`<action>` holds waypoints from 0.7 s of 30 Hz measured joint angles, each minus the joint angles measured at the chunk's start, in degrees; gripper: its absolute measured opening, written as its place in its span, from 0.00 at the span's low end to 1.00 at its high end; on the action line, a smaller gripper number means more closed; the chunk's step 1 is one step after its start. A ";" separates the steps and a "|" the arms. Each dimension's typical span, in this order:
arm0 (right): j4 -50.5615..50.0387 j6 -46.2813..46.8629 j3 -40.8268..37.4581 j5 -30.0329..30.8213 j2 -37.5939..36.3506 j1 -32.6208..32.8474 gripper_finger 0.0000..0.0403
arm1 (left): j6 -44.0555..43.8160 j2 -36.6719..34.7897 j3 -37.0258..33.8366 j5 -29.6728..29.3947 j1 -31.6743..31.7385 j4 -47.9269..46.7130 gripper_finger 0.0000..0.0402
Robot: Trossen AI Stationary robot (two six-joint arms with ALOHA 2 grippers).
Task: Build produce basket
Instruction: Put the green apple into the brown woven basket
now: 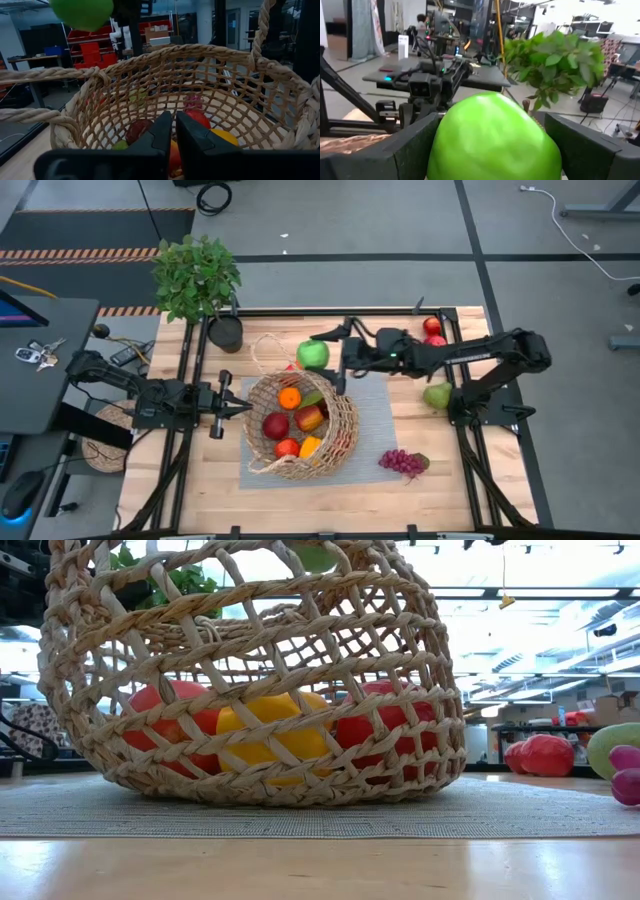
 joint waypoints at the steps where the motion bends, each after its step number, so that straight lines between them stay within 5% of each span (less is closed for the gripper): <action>1: -0.52 0.01 0.96 -0.45 1.19 0.00 0.90 | 0.01 0.02 0.00 0.02 0.01 -0.16 0.09; 11: -10.54 -0.47 12.63 -3.92 12.00 0.04 0.90 | 0.00 0.02 0.00 0.02 0.01 -0.05 0.07; 21: -9.91 -3.39 14.19 -5.88 13.35 0.45 0.90 | 0.00 0.00 -0.01 0.01 0.01 -0.07 0.08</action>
